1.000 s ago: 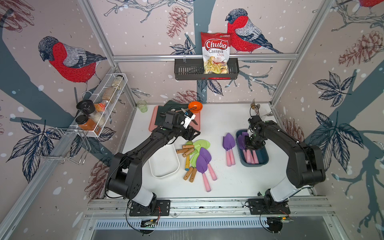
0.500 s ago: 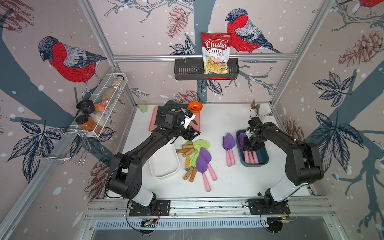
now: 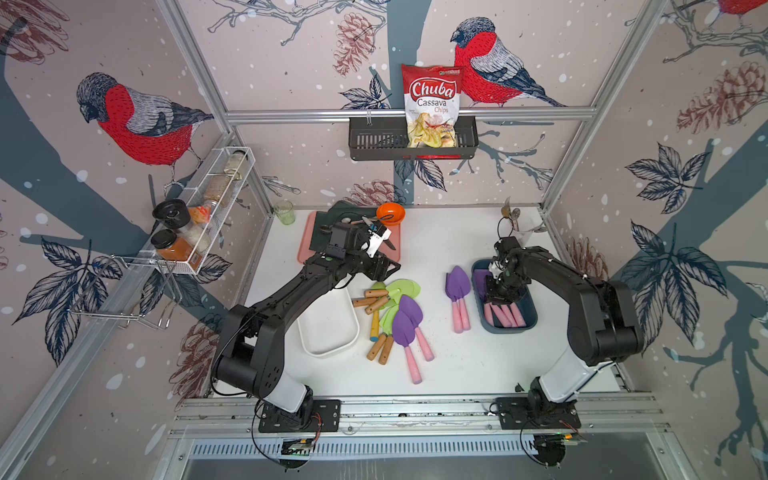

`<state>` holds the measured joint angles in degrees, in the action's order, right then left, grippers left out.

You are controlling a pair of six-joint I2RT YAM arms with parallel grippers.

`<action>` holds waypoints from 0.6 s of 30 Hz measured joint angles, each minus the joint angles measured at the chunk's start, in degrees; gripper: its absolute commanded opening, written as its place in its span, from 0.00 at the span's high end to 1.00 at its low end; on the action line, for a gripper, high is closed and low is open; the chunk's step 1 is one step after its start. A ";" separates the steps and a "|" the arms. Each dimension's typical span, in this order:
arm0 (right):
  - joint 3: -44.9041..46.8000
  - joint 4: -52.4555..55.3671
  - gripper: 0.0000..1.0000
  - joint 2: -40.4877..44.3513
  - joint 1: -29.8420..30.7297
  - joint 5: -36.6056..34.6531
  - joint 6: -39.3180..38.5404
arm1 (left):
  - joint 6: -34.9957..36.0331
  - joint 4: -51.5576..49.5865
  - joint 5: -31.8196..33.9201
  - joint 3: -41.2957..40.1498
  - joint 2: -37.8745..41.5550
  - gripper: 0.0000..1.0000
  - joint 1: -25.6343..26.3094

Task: Sort the small shovels by color and place them into the storage box
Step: Place the shovel in the storage box.

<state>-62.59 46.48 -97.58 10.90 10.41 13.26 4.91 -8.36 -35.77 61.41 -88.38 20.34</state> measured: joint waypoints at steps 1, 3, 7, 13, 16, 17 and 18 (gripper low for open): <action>0.13 0.00 0.70 -0.13 0.00 0.09 0.00 | 0.00 0.00 0.00 0.00 0.00 0.28 0.00; 0.31 -0.15 0.70 -0.28 0.00 0.13 0.00 | 0.00 0.00 0.00 -0.09 0.00 0.27 0.00; 0.44 -0.68 0.70 -0.39 0.13 0.13 0.00 | 0.00 0.00 0.02 -0.11 0.00 0.27 0.00; -1.31 -0.52 0.55 1.86 0.87 0.02 0.04 | 0.00 0.00 0.04 -0.11 0.00 0.28 0.00; -0.85 -0.57 0.56 4.31 -1.38 -0.22 0.20 | 0.00 0.00 0.07 -0.11 0.00 0.28 0.00; -0.22 -0.63 0.59 5.05 -2.73 -0.35 0.24 | 0.00 0.00 0.07 -0.13 0.00 0.28 0.00; 0.48 -0.57 0.62 5.66 -4.15 -0.39 0.31 | 0.00 0.00 0.09 -0.13 0.00 0.28 0.00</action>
<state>-62.11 45.91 -91.92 6.74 10.02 13.56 4.91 -8.36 -35.68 61.28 -88.38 20.34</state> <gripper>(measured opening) 0.428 0.724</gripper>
